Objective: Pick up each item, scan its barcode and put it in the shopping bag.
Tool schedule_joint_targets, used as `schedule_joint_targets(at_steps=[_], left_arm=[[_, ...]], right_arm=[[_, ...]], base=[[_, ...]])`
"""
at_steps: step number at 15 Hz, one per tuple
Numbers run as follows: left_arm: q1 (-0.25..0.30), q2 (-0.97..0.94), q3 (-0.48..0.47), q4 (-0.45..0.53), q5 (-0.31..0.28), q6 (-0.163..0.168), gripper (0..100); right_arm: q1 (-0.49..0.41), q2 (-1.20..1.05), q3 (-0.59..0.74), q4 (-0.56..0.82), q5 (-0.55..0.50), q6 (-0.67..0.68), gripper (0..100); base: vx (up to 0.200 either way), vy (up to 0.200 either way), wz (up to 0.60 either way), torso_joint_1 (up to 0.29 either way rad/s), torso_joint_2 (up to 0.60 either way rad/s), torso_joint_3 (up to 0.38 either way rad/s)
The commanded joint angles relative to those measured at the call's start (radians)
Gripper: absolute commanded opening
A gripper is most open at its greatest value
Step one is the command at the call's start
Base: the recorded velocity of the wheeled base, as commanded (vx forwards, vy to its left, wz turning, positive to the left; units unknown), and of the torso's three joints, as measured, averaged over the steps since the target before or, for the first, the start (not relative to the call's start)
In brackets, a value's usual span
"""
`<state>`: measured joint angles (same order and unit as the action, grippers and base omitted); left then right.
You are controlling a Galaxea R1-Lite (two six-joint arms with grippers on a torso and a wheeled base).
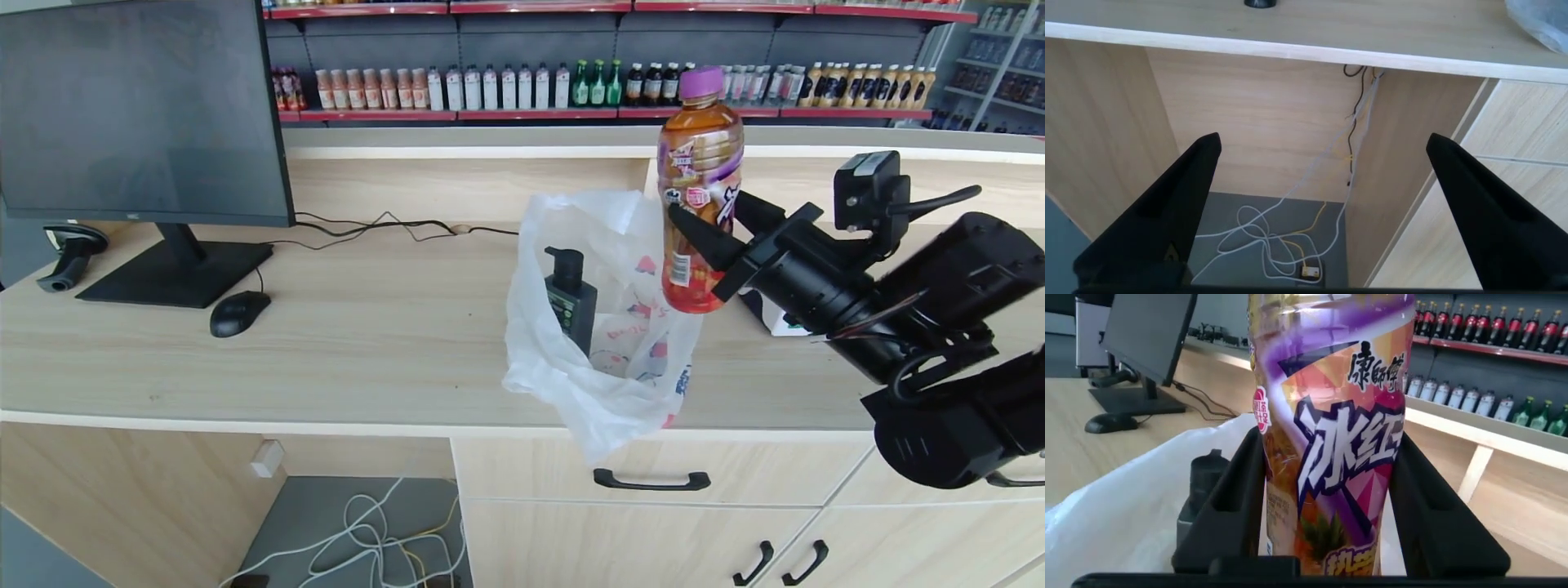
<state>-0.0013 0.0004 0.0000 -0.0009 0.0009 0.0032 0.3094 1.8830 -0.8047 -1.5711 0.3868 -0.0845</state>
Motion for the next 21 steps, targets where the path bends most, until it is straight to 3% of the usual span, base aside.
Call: schedule_joint_targets(at_steps=[1, 10, 21], left_arm=[[0.001, 0.001, 0.0, -0.001, 0.001, 0.0, 100], [0.001, 0.001, 0.0, -0.001, -0.001, 0.0, 100], [0.001, 0.0, 0.0, -0.001, 0.001, 0.0, 100]], right_arm=[[0.005, 0.048, -0.042, 0.0, 0.0, 0.011, 0], [0.008, 0.182, -0.136, 0.0, 0.0, 0.035, 0], [0.039, 0.242, -0.153, 0.0, -0.002, 0.046, 0]], base=[[0.0, 0.0, 0.0, 0.0, 0.0, 0.0], [0.0, 0.0, 0.0, 0.0, 0.0, 0.0], [0.0, 0.0, 0.0, 0.0, 0.0, 0.0]])
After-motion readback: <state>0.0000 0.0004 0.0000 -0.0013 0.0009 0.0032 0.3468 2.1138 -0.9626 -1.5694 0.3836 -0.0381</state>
